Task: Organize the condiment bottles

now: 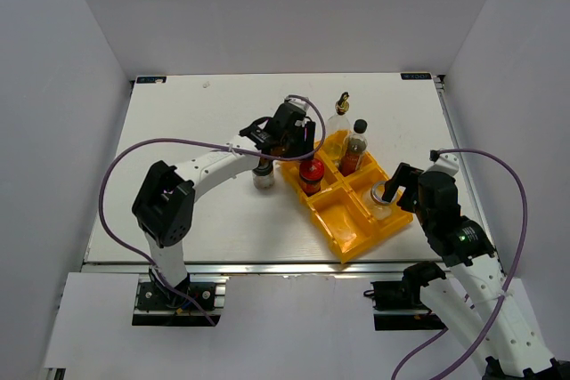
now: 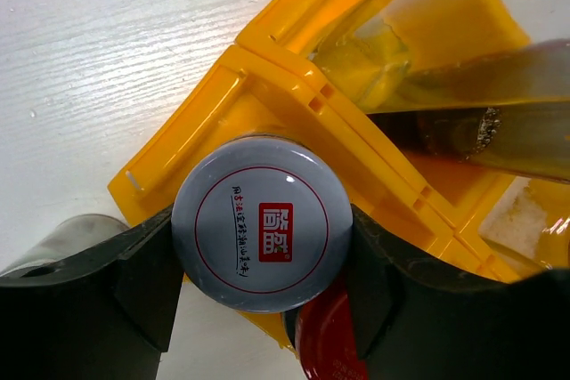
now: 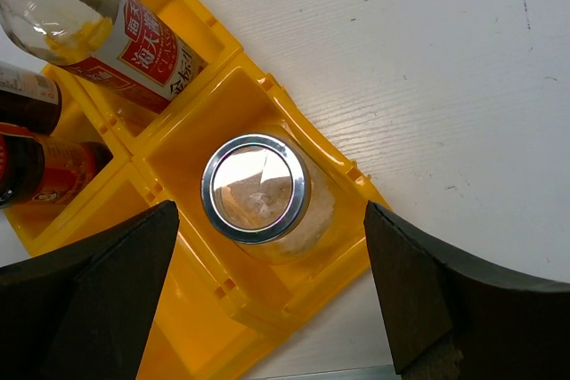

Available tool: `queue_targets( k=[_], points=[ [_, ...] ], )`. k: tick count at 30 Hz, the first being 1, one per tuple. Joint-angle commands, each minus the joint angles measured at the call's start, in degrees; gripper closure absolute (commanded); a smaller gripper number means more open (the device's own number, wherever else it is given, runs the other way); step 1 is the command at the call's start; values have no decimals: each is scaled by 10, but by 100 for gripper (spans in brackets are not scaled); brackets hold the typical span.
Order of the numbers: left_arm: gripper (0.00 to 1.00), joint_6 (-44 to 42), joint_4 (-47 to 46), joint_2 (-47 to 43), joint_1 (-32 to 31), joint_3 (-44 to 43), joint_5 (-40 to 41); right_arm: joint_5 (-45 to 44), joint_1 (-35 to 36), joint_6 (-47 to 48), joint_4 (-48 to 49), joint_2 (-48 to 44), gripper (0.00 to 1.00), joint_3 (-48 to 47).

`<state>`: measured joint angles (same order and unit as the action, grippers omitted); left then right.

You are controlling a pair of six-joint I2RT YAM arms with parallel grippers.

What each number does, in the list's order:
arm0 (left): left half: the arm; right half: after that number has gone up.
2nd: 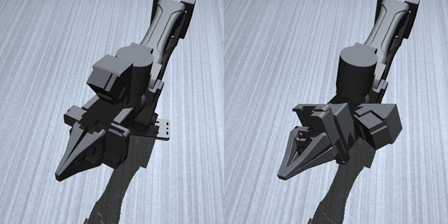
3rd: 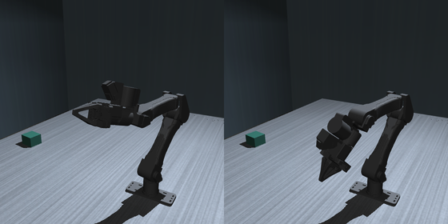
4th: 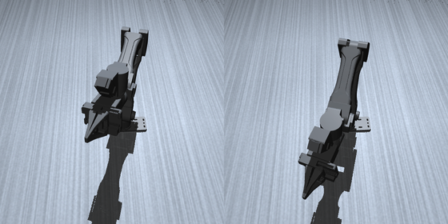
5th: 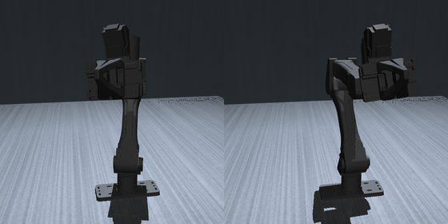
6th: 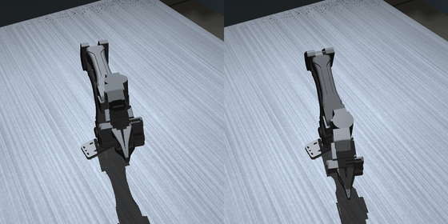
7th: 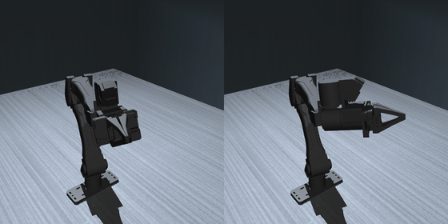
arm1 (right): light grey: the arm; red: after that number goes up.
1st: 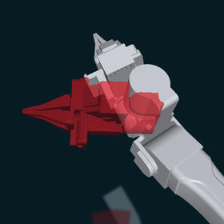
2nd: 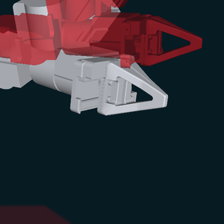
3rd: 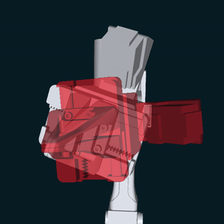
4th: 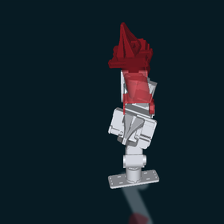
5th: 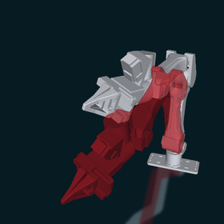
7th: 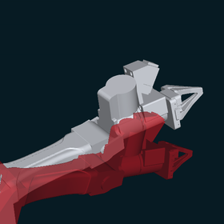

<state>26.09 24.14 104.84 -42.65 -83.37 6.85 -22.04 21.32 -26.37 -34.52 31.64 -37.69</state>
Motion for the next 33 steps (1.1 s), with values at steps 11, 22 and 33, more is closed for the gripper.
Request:
queue_targets(
  k=[11,22,33],
  points=[
    [40,4,11,35,-9,-48,6,-17,-2,-3,9,2,11,-4],
    [2,-11,27,26,-9,-90,26,-4,-2,6,12,-6,11,-12],
    [2,16,-5,-168,66,0,127,320,10,123,141,4,11,-24]
  ],
)
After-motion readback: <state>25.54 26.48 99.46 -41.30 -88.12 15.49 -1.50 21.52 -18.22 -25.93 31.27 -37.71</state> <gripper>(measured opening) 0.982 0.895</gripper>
